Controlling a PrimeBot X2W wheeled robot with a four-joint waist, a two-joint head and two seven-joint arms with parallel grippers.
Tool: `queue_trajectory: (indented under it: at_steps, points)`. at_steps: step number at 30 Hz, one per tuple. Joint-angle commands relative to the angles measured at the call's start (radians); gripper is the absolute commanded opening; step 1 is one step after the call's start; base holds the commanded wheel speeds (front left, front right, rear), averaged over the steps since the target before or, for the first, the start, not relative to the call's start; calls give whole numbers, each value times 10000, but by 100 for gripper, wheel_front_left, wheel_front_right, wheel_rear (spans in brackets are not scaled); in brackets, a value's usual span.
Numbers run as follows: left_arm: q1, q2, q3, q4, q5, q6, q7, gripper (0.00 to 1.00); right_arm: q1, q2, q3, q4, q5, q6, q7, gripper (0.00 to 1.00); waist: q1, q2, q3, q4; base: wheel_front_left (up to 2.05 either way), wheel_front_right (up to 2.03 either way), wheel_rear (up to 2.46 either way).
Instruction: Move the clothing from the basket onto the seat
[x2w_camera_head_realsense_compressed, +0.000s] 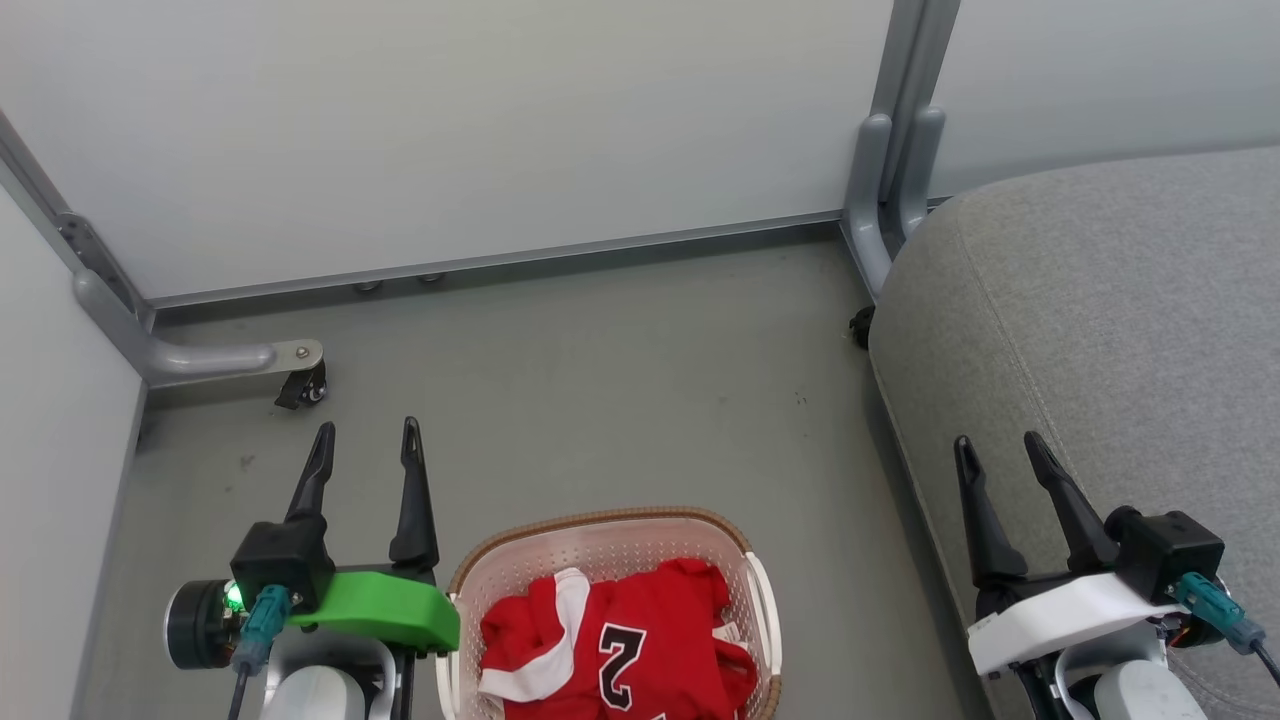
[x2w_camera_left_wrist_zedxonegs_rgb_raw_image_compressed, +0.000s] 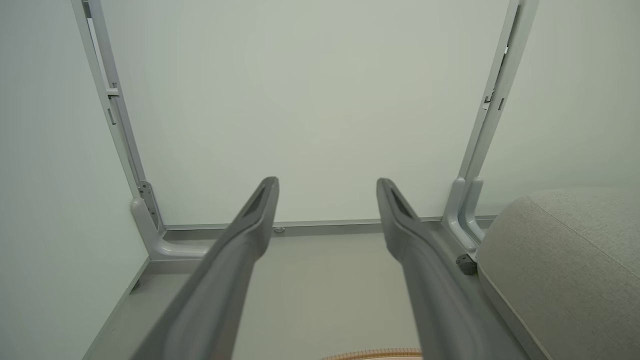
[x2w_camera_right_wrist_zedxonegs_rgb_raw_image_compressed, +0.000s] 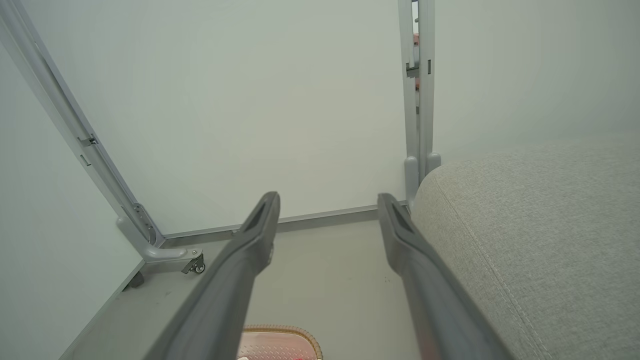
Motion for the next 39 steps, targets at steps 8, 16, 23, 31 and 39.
queue_trajectory:
  at_steps: [8,16,23,31,39]
  points:
    - [-216,79,-143,47,623,57,-212,100,70,55,-69,104,-730,1,-125,100,0,82,-6,19,0,0,0]
    - [-211,79,-176,123,862,37,-282,100,45,94,-52,188,-1010,0,-157,100,0,85,5,30,0,0,0]
    - [-205,79,-127,178,873,-31,-280,100,33,92,-18,244,-937,0,-157,100,0,85,-2,13,0,0,0]
    - [-173,77,-120,189,906,-49,-280,100,58,92,0,255,-926,0,-158,100,0,85,-6,-21,0,0,0]
    - [-267,77,-167,238,858,-61,-280,100,-18,92,35,210,-910,0,-158,100,0,85,103,-102,0,0,0]
